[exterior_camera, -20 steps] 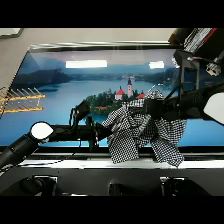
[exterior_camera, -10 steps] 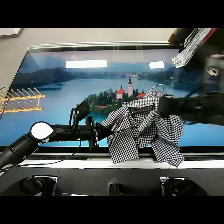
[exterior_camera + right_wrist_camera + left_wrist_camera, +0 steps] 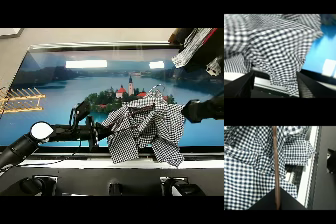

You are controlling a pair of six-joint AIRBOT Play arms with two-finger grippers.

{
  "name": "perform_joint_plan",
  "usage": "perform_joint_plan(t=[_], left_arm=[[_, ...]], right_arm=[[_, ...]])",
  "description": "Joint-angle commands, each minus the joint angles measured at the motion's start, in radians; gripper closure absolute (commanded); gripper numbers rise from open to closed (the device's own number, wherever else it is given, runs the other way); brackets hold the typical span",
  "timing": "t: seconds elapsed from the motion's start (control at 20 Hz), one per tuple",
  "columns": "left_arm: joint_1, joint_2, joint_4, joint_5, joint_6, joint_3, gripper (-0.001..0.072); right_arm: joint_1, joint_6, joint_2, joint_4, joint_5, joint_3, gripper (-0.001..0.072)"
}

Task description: Fold the clothes and pants, and hang the long-sleeved shirts on hangers.

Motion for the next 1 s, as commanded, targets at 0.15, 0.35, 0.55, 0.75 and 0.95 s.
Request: perform_joint_plan(t=[0.15,0.35,0.55,0.75,0.95], left_arm=[[0.000,-0.001,0.000,0.000,0.000,0.000,0.0689],[0.000,-0.001,0.000,0.000,0.000,0.000,0.0688],[0.000,-0.001,0.001,0.000,0.000,0.000,0.0688],[0.000,-0.001,0.001,0.000,0.000,0.000,0.0688],[0.000,-0.001,0.001,0.000,0.000,0.000,0.0688]], right_arm=[[-0.038,-0.631,-0.146,0.241,0.034,0.000,0.0106],[-0.038,-0.710,-0.189,0.257,-0.016,0.000,0.0106],[-0.038,-0.748,-0.189,0.261,-0.112,0.000,0.0105],[-0.038,-0.819,-0.190,0.309,-0.116,-0.043,0.0106],[-0.038,-0.822,-0.223,0.388,-0.095,-0.120,0.0125]])
